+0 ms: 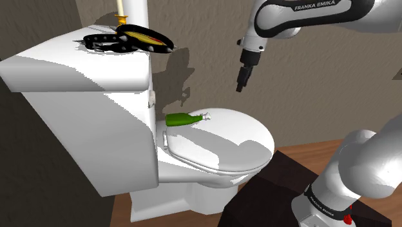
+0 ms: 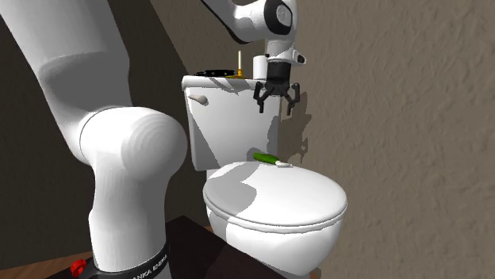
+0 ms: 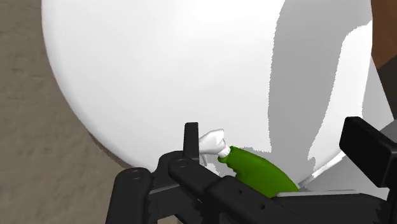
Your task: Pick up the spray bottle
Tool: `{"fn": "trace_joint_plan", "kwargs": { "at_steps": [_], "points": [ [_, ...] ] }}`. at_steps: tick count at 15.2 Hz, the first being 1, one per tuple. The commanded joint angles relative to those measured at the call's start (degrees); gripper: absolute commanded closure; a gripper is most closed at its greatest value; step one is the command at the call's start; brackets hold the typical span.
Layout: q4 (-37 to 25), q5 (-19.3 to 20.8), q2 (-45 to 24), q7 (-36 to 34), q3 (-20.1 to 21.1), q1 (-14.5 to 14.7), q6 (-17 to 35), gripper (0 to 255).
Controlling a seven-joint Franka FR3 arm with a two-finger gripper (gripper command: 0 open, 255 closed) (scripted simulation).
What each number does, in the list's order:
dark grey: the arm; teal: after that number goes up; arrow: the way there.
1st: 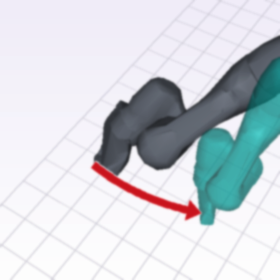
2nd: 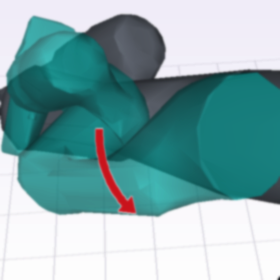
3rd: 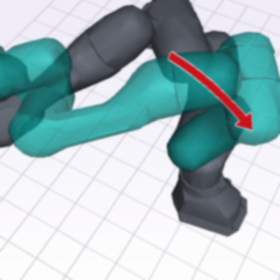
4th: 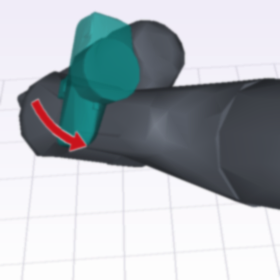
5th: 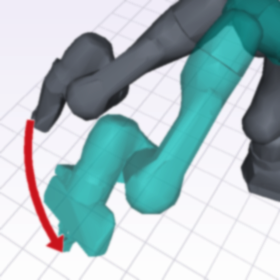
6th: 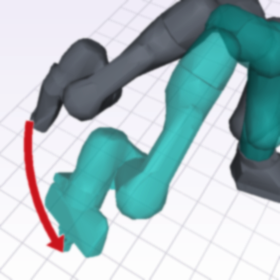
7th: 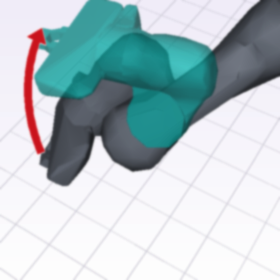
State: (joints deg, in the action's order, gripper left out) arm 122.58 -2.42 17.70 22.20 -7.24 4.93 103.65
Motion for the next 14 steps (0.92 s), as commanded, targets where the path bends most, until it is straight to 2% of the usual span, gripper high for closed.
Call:
{"fn": "trace_joint_plan", "kwargs": {
  "at_steps": [1, 7, 14],
  "points": [
    [-2.33, -0.68, -4.78, 3.76, -0.29, 0.99, 1.42, 0],
    [-10.29, -2.65, -18.12, 14.24, 0.01, 2.89, 3.73, 0],
    [-21.48, -3.76, -33.07, 24.53, 2.45, 4.22, 4.17, 0]
  ]
}}
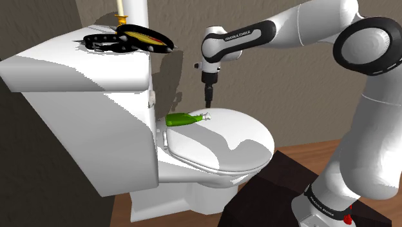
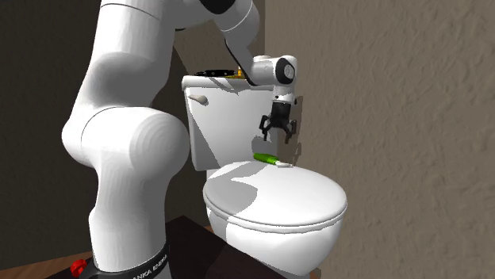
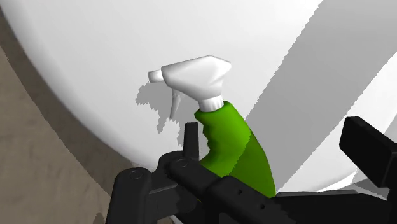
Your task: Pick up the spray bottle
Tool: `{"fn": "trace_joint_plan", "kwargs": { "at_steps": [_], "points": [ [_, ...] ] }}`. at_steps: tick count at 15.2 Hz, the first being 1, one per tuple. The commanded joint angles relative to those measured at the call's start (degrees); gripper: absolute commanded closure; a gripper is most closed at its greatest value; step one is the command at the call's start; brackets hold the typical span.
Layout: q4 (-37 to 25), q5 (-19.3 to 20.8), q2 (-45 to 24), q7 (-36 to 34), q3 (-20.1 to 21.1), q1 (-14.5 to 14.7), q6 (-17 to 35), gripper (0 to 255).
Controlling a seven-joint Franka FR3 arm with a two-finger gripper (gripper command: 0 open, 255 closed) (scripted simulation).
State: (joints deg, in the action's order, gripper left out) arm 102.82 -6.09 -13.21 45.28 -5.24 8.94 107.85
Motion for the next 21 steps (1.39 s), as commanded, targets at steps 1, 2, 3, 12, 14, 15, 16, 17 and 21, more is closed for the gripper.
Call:
{"fn": "trace_joint_plan", "kwargs": {
  "at_steps": [1, 2, 3, 12, 14, 15, 16, 17, 21],
  "points": [
    [-3.47, -0.07, -4.23, 2.73, 0.91, 0.39, -0.13, 0],
    [-5.24, -0.02, -6.3, 3.97, 1.38, 0.58, -0.26, 0],
    [-7.04, 0.08, -8.35, 5.17, 1.86, 0.79, -0.43, 0],
    [-7.62, 0.09, -13.69, 7.38, 2.72, 1.15, 3.66, 0],
    [-7.46, 0.07, -13.89, 7.42, 2.73, 1.15, 4.02, 0],
    [-7.61, 0.07, -14.03, 7.41, 2.73, 1.15, 4.01, 255],
    [-7.57, 0.07, -13.98, 7.38, 2.74, 1.17, 4.01, 255],
    [-7.56, 0.07, -13.99, 7.37, 2.75, 1.18, 4.02, 255],
    [-7.51, 0.07, -13.95, 7.39, 2.74, 1.17, 4.04, 255]
  ]
}}
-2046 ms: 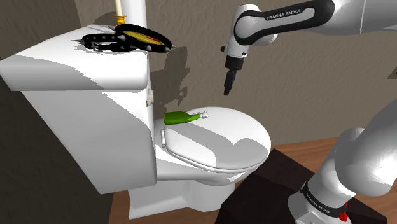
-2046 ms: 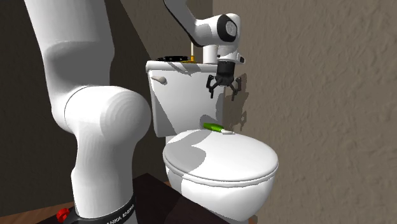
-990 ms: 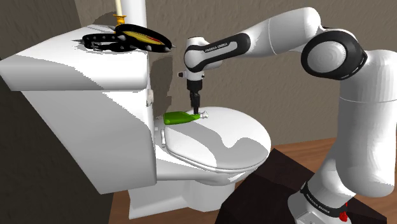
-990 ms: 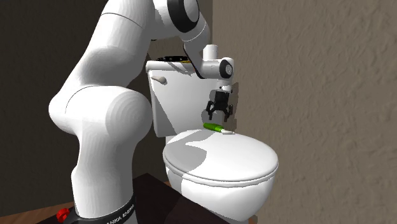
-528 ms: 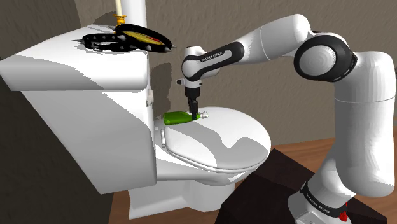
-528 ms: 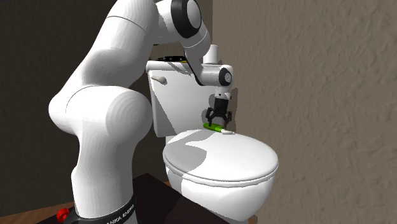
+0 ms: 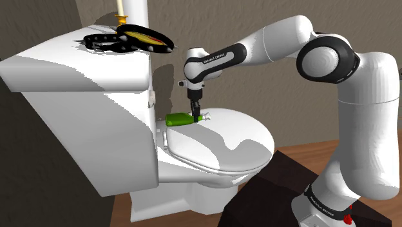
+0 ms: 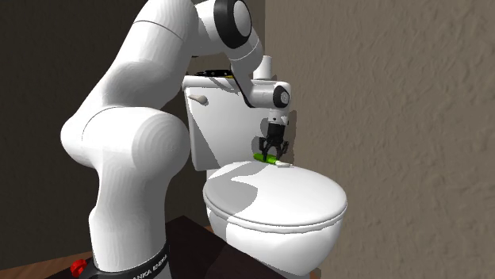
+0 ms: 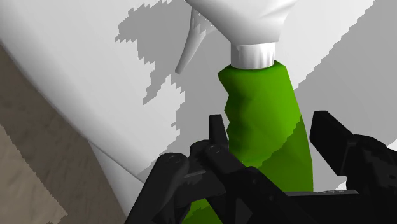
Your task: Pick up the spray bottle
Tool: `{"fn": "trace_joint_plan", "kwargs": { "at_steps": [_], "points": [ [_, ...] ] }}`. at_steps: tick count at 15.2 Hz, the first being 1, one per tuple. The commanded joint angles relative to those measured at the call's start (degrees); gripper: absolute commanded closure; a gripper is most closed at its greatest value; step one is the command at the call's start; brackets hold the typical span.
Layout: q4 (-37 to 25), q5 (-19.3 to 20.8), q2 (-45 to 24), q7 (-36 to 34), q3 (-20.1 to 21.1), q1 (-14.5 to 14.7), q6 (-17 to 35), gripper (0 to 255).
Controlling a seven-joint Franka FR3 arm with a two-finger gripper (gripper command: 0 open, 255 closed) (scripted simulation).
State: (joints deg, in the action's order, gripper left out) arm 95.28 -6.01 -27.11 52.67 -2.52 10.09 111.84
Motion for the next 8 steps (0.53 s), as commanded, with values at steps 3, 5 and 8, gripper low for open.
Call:
{"fn": "trace_joint_plan", "kwargs": {
  "at_steps": [3, 5, 8],
  "points": [
    [0.08, -0.01, 0.01, 0.03, 0.01, 0.0, 0.03, 255],
    [-0.47, 0.06, 0.69, -0.09, -0.02, 0.0, -1.2, 255],
    [-1.45, 0.16, 1.62, -0.26, -0.06, 0.0, -3.09, 255]
  ]
}}
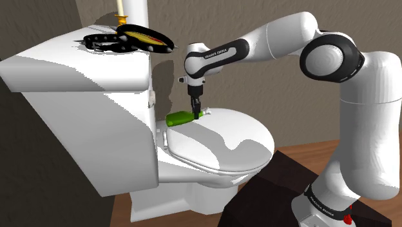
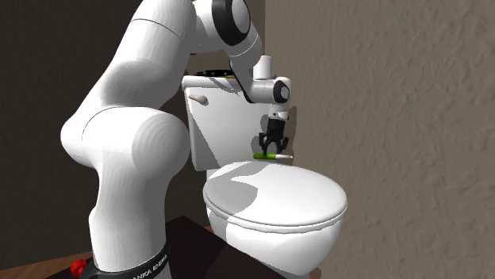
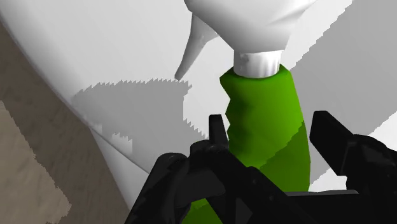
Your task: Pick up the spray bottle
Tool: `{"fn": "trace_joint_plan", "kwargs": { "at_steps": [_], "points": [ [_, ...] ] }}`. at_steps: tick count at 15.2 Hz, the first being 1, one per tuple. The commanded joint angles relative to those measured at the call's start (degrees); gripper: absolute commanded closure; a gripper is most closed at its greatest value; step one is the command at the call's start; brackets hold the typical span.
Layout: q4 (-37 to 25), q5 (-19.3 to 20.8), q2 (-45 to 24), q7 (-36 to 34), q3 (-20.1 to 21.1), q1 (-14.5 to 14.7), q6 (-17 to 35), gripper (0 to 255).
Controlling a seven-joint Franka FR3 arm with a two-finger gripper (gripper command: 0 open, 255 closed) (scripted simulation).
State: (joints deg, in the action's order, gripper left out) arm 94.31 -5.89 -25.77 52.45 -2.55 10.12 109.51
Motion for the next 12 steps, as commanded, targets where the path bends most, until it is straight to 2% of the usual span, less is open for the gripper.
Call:
{"fn": "trace_joint_plan", "kwargs": {
  "at_steps": [1, 12],
  "points": [
    [-0.82, 0.07, 0.57, -0.09, -0.03, -0.03, -1.4, 255],
    [-4.7, 0.32, 2.76, -0.6, -0.12, -0.06, -7.45, 255]
  ]
}}
